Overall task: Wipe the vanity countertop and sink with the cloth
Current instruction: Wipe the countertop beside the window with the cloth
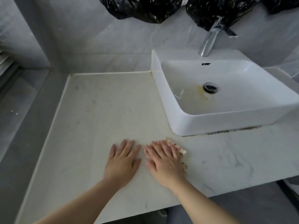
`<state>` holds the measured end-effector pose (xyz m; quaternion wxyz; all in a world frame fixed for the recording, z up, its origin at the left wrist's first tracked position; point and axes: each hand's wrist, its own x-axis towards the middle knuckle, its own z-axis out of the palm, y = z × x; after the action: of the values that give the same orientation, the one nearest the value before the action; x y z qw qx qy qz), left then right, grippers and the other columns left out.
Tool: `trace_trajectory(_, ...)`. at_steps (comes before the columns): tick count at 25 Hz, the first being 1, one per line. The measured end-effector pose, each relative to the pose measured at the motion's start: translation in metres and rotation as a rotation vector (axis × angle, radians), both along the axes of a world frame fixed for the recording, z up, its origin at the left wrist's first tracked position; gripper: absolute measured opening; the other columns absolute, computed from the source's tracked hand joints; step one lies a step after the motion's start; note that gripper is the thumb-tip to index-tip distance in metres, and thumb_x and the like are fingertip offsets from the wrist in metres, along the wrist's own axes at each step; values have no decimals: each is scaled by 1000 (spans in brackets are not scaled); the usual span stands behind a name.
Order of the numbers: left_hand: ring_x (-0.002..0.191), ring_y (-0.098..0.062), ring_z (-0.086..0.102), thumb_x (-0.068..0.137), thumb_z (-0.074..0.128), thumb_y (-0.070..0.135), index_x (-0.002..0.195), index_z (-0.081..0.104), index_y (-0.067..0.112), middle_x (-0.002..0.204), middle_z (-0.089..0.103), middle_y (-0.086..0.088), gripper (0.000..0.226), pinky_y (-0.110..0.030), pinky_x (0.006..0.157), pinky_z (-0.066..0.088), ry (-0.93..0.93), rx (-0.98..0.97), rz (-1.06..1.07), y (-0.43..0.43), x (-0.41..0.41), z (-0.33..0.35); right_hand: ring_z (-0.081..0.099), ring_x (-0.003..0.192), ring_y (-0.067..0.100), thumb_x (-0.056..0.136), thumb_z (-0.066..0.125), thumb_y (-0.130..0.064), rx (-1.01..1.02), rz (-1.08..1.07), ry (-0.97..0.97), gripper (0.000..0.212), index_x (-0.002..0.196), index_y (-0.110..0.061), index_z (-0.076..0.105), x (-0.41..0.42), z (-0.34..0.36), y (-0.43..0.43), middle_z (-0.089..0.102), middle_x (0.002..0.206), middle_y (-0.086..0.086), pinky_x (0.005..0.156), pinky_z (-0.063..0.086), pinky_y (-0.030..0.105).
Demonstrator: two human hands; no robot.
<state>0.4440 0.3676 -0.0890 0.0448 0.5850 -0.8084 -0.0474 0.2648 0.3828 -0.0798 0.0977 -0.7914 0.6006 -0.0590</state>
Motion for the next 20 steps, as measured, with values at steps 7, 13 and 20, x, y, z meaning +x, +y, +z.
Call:
trace_trajectory(7, 127, -25, 47, 88, 34, 44, 129, 51, 28, 135, 54, 1, 48, -42, 106, 16, -24, -63, 44, 5, -3, -5, -1, 146, 23, 91, 5, -57, 236, -785, 100, 65, 151, -31, 4, -136, 9, -10, 1, 160, -2, 116, 0, 49)
trace_trajectory(13, 129, -26, 45, 89, 31, 44, 131, 51, 26, 136, 53, 0, 49, -41, 107, 14, -70, -84, 33, 4, -2, -7, 42, 133, 32, 86, 27, -61, -11, -221, 133, 68, 137, -19, 46, -14, -8, 7, 47, 143, 9, 107, 15, 51)
trace_trajectory(20, 131, -26, 42, 91, 28, 44, 133, 49, 26, 138, 50, 0, 51, -42, 107, 14, -94, -74, 43, 6, -3, -8, 0, 146, 20, 95, 12, -51, 164, -722, 91, 57, 149, -34, 6, -152, 3, -28, 3, 159, -7, 115, 1, 52)
